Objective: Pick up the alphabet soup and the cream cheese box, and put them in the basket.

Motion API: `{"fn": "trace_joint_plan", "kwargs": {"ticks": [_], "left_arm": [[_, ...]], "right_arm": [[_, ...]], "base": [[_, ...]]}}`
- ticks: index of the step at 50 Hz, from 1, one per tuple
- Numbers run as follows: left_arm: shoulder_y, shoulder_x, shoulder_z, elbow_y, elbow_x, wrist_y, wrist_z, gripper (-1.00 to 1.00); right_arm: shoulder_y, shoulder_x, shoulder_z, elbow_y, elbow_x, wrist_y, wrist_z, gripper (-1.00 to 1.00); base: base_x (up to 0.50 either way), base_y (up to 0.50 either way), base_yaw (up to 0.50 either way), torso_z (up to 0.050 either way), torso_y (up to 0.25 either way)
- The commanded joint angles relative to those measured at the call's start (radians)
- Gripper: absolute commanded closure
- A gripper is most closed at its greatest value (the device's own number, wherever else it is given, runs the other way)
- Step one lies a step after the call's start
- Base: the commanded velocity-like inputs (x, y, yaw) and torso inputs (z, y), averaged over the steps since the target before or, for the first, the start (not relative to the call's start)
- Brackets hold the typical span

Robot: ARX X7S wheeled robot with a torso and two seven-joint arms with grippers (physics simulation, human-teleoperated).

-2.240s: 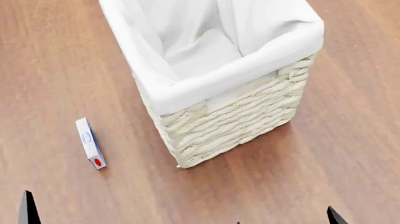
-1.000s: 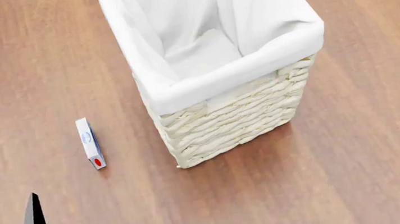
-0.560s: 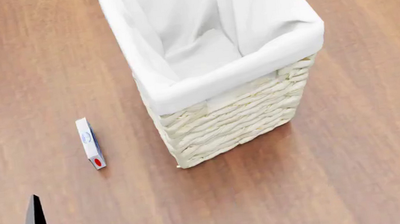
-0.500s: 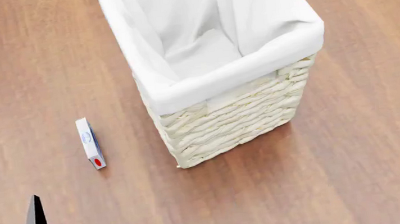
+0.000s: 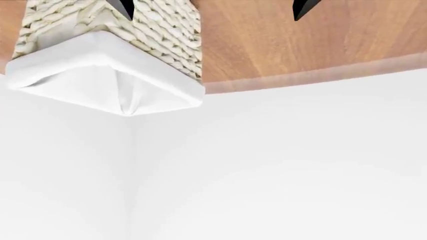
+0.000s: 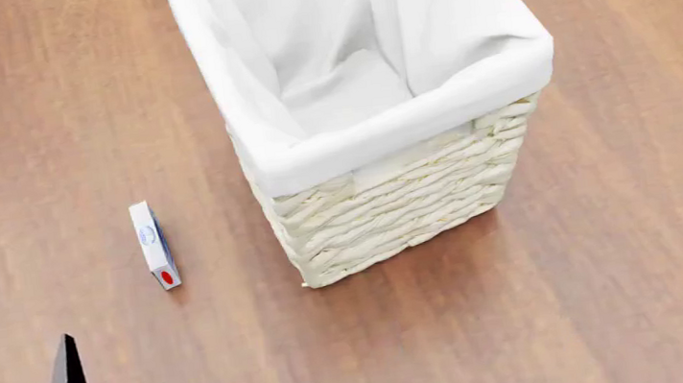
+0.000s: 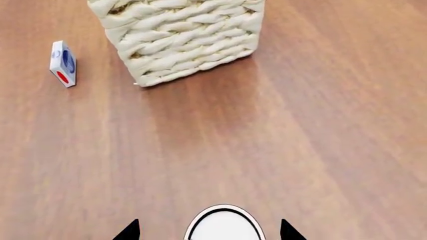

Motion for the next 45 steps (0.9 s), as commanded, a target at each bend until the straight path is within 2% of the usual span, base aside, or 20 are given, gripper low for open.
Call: {"fn": "trace_joint_plan", "kwargs": {"ticks": [1, 45], "left_arm": [[-0.005, -0.001, 0.005, 0.0, 0.002, -0.006, -0.004, -1.0], [-0.023, -0.007, 0.022, -0.01, 0.004, -0.013, -0.013, -1.0]], "right_arm": [[-0.006, 0.002, 0.007, 0.036, -0.019, -0.019, -0.013, -1.0], [0.015, -0.026, 0.002, 0.113, 0.017, -0.014, -0.04, -1.0]], "base": [[0.0, 0.0, 0.0, 0.0, 0.0], [0.0, 0.0, 0.0, 0.0, 0.0]]}}
